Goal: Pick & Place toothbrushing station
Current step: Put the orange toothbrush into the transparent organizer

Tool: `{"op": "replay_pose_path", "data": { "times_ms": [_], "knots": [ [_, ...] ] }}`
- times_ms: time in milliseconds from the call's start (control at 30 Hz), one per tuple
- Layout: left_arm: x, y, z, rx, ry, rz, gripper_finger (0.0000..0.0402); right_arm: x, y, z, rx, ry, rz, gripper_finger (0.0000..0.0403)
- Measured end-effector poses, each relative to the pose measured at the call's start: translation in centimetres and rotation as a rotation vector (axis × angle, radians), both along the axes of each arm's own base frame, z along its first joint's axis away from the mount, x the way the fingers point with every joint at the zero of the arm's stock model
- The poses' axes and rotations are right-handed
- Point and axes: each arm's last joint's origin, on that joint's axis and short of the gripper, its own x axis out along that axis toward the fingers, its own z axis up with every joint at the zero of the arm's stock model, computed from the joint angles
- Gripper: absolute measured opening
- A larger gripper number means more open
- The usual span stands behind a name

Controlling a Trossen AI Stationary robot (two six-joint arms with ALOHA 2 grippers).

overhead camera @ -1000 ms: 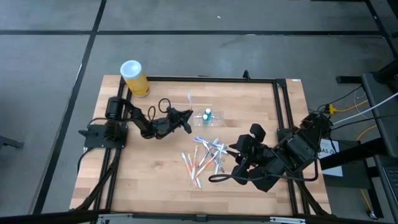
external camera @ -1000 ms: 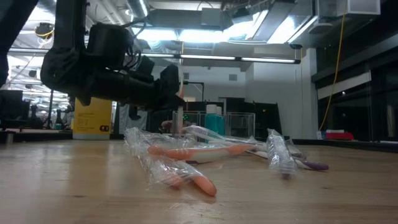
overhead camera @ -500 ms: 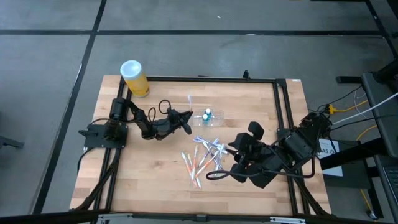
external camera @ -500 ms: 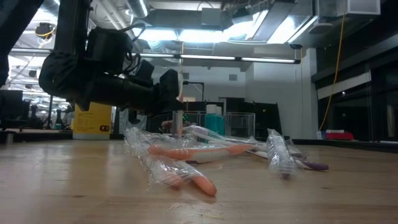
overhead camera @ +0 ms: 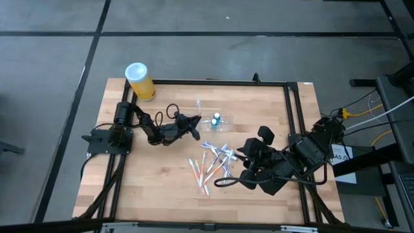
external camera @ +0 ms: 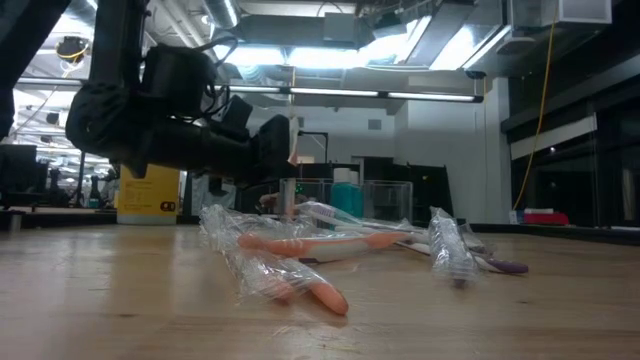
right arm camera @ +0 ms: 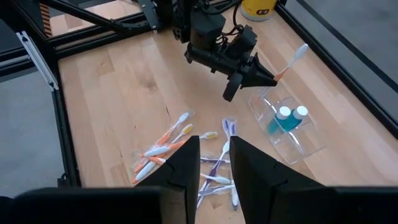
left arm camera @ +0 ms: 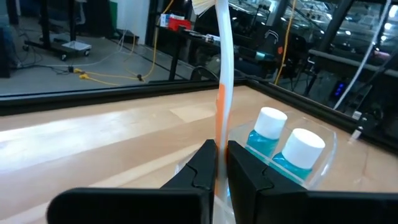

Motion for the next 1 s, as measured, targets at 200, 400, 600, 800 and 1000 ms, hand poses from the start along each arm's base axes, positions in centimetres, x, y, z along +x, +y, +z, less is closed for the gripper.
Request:
{"op": "replay_pose_path", "data": {
  "times_ms": [200,400,600,800,1000],
  "knots": [
    [0.41,-0.04,0.2,0.024,0.012,-0.024,0.0033,0.0,0.0,0.0,-0.002,0.001,0.002,0.0091],
    [0.42,-0.05,0.2,0.026,0.013,-0.029,0.0032,0.0,0.0,0.0,-0.002,0.001,0.002,0.0091],
    [0.42,-0.09,0.2,0.036,0.022,-0.031,0.0039,0.0,0.0,0.0,-0.005,0.002,0.005,0.0091],
    [0.43,-0.09,0.2,0.038,0.023,-0.033,0.0049,0.0,0.0,0.0,-0.009,0.004,0.009,0.0091],
    [0.43,-0.09,0.21,0.038,0.022,-0.034,0.0056,0.0,0.0,0.0,-0.01,0.004,0.01,0.0091]
  ]
}}
